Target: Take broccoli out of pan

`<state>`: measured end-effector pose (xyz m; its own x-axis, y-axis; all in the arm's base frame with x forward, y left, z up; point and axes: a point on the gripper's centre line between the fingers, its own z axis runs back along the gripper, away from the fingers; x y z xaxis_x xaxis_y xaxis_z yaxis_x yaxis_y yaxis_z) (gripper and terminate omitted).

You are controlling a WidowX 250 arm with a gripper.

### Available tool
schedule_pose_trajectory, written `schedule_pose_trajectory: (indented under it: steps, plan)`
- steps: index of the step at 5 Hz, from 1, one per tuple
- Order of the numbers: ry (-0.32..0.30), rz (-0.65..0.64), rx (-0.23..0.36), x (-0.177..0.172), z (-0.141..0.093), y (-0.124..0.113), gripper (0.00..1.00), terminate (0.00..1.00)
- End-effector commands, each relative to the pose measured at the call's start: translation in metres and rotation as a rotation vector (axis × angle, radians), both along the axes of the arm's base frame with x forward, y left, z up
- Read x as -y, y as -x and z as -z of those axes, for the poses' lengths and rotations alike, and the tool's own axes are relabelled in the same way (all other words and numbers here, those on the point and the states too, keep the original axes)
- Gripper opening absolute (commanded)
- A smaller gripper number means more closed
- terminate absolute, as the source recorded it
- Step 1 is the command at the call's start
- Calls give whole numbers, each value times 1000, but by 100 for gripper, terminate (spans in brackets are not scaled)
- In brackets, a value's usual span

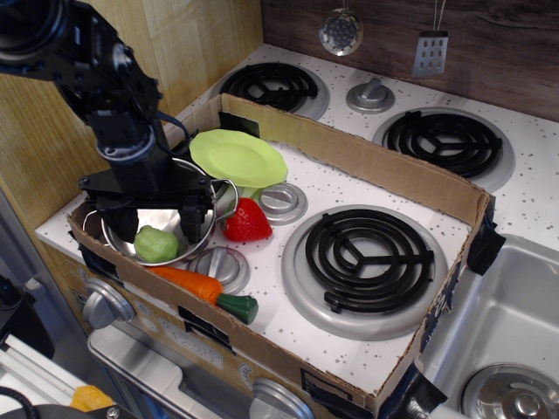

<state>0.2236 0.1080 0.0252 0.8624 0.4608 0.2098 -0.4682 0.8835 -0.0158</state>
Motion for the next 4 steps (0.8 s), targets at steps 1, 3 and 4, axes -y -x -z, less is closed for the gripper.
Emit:
schedule_pose_trajectory:
  steps: [1, 3, 4]
  plan:
    - [18, -9, 41, 2, 11, -8, 100, 0]
    - [-10, 24, 43, -9, -1, -1, 0, 0]
    - [-39, 33, 19, -10, -21, 0, 0, 0]
